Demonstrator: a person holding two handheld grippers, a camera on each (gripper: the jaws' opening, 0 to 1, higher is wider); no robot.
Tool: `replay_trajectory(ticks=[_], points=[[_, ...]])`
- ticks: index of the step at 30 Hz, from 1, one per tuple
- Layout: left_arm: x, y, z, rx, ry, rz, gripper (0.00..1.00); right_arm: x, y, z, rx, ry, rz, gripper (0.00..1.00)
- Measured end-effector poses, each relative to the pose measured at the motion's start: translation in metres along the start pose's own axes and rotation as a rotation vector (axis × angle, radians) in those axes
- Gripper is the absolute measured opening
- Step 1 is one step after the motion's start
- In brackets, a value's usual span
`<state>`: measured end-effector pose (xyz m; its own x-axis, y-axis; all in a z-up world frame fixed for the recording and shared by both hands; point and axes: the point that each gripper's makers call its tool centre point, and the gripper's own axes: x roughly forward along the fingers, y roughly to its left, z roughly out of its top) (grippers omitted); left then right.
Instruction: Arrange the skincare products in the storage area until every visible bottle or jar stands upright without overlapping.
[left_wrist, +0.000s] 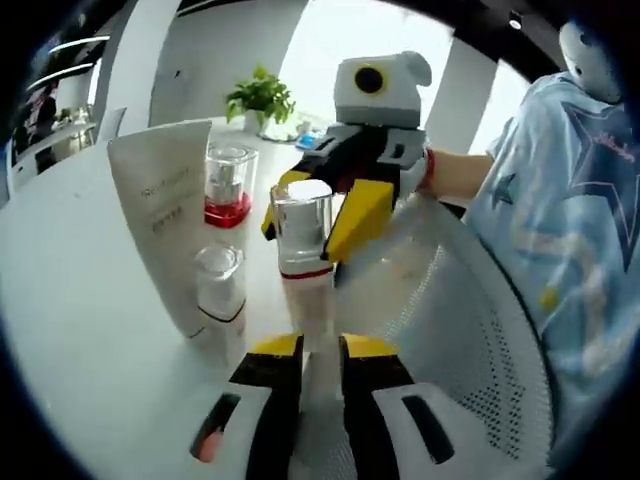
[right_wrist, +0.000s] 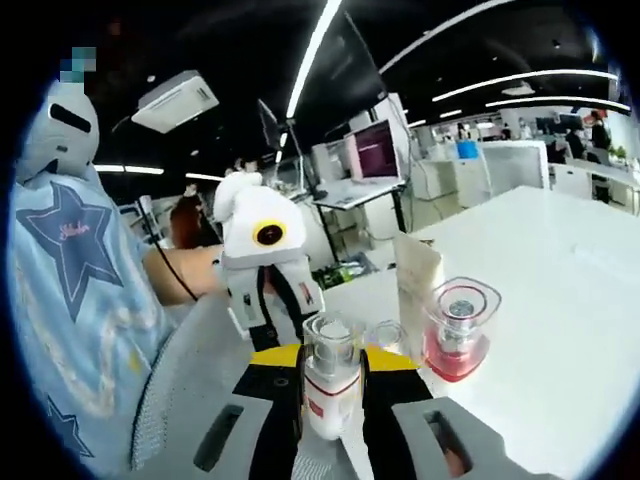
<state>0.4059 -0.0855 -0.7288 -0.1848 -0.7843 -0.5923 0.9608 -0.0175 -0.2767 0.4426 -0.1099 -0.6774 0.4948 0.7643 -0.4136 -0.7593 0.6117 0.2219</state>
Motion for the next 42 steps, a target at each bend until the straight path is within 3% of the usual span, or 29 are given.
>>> replay_trajectory(ticks=[2, 6, 8, 9, 12, 14, 17, 19, 22, 25, 36, 39, 42], points=[[0.004, -0.002, -0.003, 0.028, 0.017, 0.002, 0.09, 0.000, -0.007, -0.007, 0.010, 0.028, -0.040, 0.16], [0.007, -0.006, -0.008, 0.058, 0.045, -0.007, 0.09, 0.006, -0.006, -0.011, -0.013, 0.054, -0.043, 0.16], [0.008, -0.013, -0.002, 0.074, 0.014, -0.035, 0.07, 0.008, -0.005, -0.011, -0.023, 0.059, -0.047, 0.16], [0.011, -0.022, 0.004, 0.073, -0.024, -0.083, 0.08, 0.008, -0.005, -0.011, -0.025, 0.061, -0.048, 0.16], [0.017, -0.039, 0.014, 0.042, -0.078, -0.162, 0.20, 0.008, -0.008, -0.011, -0.021, 0.061, -0.056, 0.16], [0.024, -0.038, 0.014, 0.034, -0.065, -0.159, 0.29, 0.007, -0.010, -0.010, -0.015, 0.059, -0.064, 0.16], [0.031, -0.031, 0.010, 0.041, -0.037, -0.131, 0.33, 0.006, -0.013, -0.010, 0.002, 0.060, -0.084, 0.16], [0.032, -0.031, 0.012, 0.041, -0.046, -0.129, 0.36, 0.004, -0.016, -0.008, 0.001, 0.051, -0.106, 0.16], [0.035, -0.043, 0.022, -0.015, -0.103, -0.194, 0.40, 0.004, -0.019, -0.007, -0.009, 0.050, -0.130, 0.16], [0.041, -0.041, 0.022, -0.012, -0.099, -0.181, 0.50, 0.004, -0.017, -0.007, -0.003, 0.057, -0.121, 0.17], [0.046, -0.036, 0.013, 0.006, -0.053, -0.149, 0.50, 0.002, -0.020, -0.008, -0.012, 0.066, -0.164, 0.17], [0.046, -0.042, 0.019, -0.039, -0.083, -0.183, 0.50, 0.004, -0.019, -0.009, -0.029, 0.076, -0.175, 0.17], [0.049, -0.043, 0.021, -0.068, -0.069, -0.198, 0.51, 0.006, -0.016, -0.010, -0.041, 0.086, -0.176, 0.17]])
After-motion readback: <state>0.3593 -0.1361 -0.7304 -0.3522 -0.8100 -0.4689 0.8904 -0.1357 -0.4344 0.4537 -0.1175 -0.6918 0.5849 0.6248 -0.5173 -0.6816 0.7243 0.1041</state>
